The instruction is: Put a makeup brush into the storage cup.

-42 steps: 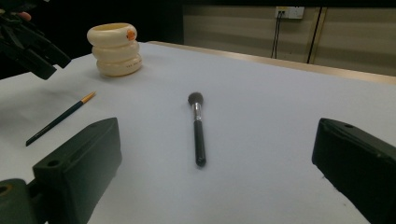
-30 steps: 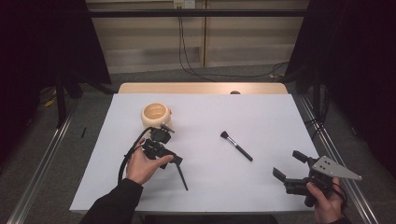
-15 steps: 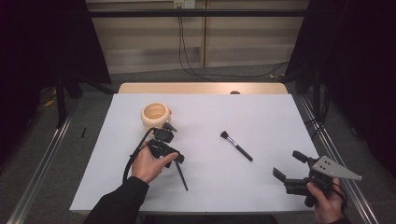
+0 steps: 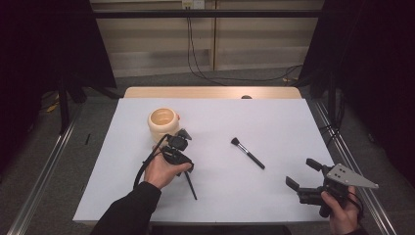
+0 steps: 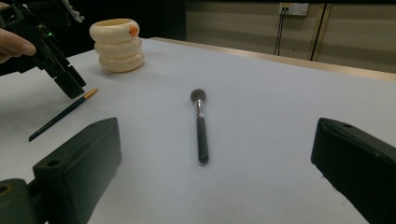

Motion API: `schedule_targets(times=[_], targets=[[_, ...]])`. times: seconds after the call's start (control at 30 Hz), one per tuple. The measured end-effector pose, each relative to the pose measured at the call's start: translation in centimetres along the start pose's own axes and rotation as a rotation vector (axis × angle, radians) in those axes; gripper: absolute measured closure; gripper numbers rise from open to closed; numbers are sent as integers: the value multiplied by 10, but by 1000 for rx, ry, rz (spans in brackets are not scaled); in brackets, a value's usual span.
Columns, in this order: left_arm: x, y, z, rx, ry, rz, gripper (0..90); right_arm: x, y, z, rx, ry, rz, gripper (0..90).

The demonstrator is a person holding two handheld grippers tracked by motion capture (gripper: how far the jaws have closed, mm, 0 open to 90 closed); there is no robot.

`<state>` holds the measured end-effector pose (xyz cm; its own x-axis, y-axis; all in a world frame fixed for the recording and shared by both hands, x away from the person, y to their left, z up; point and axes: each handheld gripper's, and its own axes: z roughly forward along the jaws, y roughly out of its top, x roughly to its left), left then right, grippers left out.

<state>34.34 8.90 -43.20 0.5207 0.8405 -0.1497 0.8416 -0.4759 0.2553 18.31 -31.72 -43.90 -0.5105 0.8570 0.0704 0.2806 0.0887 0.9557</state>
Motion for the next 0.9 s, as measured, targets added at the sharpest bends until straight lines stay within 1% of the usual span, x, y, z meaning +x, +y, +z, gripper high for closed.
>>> schedule_targets(times=[0.03,0.07,0.1,0.17,0.2,0.23,0.27,0.3,0.33,0.37,0.4,0.43,0.47,0.5,0.57,0.6,0.63,0.67,0.7,0.73,0.77,0.83,0.87,0.9], targets=[[0,0,1,2,-1,-6,496,0,0,0,0,0,0,10],[1,1,1,6,7,-14,510,0,0,0,2,2,-1,10],[1,2,2,1,14,-22,511,0,0,0,0,0,-2,10],[1,3,4,13,15,-48,512,0,0,0,-1,-2,-2,11],[1,4,4,14,21,-45,514,0,0,0,3,0,2,10],[2,5,5,35,22,-45,523,0,0,0,2,-1,0,10],[1,5,7,39,29,-51,525,0,0,0,2,1,1,10],[1,5,8,41,28,-60,525,0,0,0,2,4,-1,10],[1,5,8,61,29,-55,527,0,0,0,3,5,1,10],[1,5,9,69,32,-60,529,0,0,0,3,5,1,10],[1,6,10,73,31,-55,537,0,0,0,4,5,1,11],[0,5,11,74,32,-62,543,0,0,0,4,5,2,10],[-1,5,13,78,45,-59,550,0,0,0,2,4,-1,10],[-1,6,13,90,50,-45,556,0,0,0,1,3,-1,10],[-3,7,14,102,71,-40,568,0,0,0,-1,1,-5,10],[-2,8,14,110,71,-31,576,0,0,0,4,11,-1,10],[-3,9,15,117,76,-34,579,0,0,0,4,8,2,10],[-4,10,16,123,91,-30,597,0,0,0,4,7,2,10],[-3,11,15,136,97,2,617,0,0,0,5,9,0,10],[-3,11,16,139,102,1,625,0,0,0,4,7,2,10],[-4,11,17,134,102,-16,633,0,0,0,5,9,-1,10],[-4,11,17,134,102,-14,635,0,0,0,3,5,5,10],[-6,10,17,139,110,5,636,0,0,0,4,7,2,11],[-6,10,17,142,112,10,637,0,0,0,5,5,3,11]])
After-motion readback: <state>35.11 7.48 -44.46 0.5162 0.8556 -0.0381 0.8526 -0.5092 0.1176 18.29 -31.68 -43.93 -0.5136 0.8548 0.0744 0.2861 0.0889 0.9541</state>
